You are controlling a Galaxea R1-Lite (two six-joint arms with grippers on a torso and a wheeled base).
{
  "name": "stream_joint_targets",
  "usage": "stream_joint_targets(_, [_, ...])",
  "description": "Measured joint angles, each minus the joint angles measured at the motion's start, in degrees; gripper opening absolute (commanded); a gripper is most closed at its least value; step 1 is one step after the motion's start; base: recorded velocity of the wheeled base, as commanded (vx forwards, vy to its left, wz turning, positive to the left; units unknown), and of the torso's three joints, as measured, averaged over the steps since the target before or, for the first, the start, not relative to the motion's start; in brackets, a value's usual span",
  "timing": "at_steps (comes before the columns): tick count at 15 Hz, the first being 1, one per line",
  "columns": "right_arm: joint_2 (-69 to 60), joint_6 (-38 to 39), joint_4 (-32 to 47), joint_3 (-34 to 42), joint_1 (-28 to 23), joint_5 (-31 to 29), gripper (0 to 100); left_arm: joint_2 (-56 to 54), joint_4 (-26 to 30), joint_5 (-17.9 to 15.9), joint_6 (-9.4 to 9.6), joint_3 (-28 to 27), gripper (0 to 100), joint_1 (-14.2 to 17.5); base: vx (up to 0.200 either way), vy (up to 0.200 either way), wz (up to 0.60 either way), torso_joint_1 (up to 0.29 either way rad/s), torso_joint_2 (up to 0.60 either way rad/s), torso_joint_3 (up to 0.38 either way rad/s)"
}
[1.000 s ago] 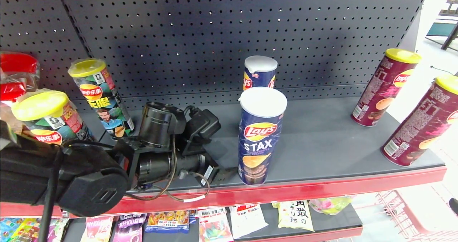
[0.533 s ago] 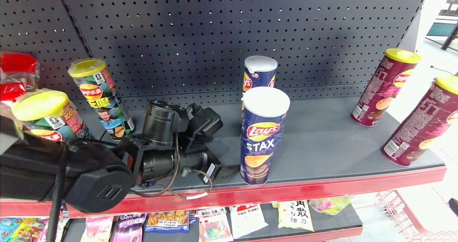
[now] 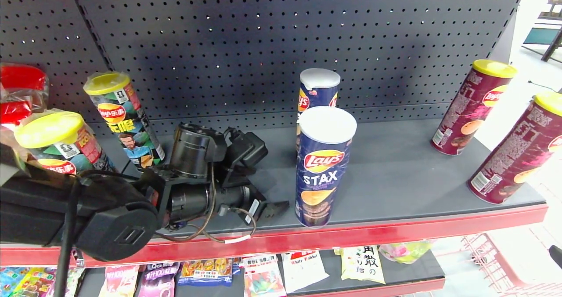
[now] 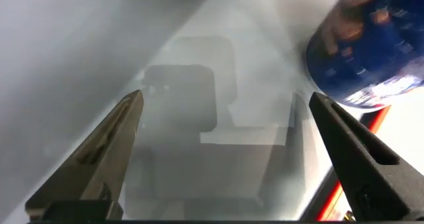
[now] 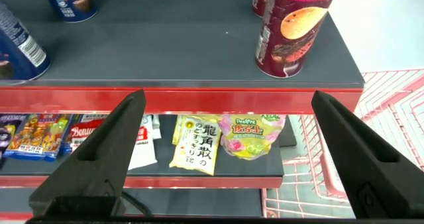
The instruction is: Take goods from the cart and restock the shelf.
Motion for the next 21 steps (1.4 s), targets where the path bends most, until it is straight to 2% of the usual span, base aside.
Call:
stream_joint_targets(1, [0.37,-0.01,-0.11,-0.34,0.55,1.62,100,-1.32,0.02,0.0,-0.27,0.8,100,0.59,0.0,0.0,0.0,0.0,0.0,0.0])
stream_joint_targets(3, [0.8,-0.67,0.11,-0.98,2.04,4.66,100,-6.18,0.43,0.09,-2.38,3.58,100,1.68,0.0,0.0,0.0,0.0,0.0,0.0])
stream_joint_targets(6, [-0.63,-1.24,0.35,0.99,3.8,4.66,100,-16.98,2.24,0.2,-4.79,11.54,100,2.35,0.0,0.0,0.0,0.0,0.0,0.0])
stream_joint_targets(11, [-6.14,-3.27,0.44,6.91,3.8,4.06,100,-36.85,6.4,0.06,-5.94,25.09,100,1.41,0.0,0.0,0.0,0.0,0.0,0.0])
stream_joint_targets(13, [-8.02,-3.05,0.49,9.42,3.77,1.21,100,-46.64,12.15,3.8,-6.24,27.89,100,2.57,0.0,0.0,0.0,0.0,0.0,0.0])
stream_joint_targets(14, [-8.62,-2.8,0.39,10.06,3.78,-0.49,100,-51.96,16.36,6.62,-6.75,28.53,100,4.17,0.0,0.0,0.0,0.0,0.0,0.0])
stream_joint_targets(16, [-10.06,-2.77,0.3,11.87,3.91,-1.89,100,-63.59,28.17,11.22,-8.13,28.86,100,9.4,0.0,0.0,0.0,0.0,0.0,0.0])
stream_joint_targets(17, [-11.41,-2.79,0.46,12.81,3.94,-2.13,100,-69.3,34.55,12.91,-8.64,28.66,100,13.09,0.0,0.0,0.0,0.0,0.0,0.0])
stream_joint_targets(19, [-15.76,-2.66,6.4,13.49,3.91,-2.29,100,-81.04,45.23,15.24,-9.3,28.55,100,22.42,0.0,0.0,0.0,0.0,0.0,0.0])
stream_joint_targets(21, [-20.14,-0.89,9.3,12.62,4.3,-2.18,100,-91.73,51.03,16.36,-9.83,30.4,100,30.32,0.0,0.0,0.0,0.0,0.0,0.0])
